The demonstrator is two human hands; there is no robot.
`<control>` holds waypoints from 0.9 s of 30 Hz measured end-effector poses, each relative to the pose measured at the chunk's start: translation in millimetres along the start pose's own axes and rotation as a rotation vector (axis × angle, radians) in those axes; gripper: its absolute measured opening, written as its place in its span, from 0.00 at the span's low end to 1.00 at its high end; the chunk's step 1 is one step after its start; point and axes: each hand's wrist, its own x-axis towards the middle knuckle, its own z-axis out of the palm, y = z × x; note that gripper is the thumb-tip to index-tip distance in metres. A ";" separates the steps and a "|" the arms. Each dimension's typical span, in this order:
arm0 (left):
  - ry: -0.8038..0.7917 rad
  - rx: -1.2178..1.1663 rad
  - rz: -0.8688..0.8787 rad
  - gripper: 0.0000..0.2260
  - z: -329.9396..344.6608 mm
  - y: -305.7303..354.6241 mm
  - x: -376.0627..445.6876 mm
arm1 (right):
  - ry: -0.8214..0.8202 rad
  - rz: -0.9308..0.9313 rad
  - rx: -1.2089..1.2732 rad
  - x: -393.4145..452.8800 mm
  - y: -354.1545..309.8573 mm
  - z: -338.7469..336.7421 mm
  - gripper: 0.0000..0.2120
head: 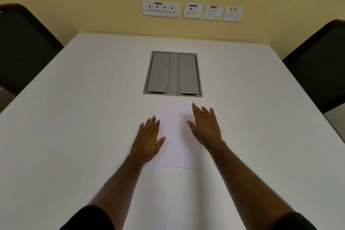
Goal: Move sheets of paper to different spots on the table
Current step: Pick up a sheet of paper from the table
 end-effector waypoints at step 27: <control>0.066 0.100 0.006 0.37 40.6 -24.2 -5.1 | 0.194 0.527 1.038 -1.7 -10.0 48.0 0.46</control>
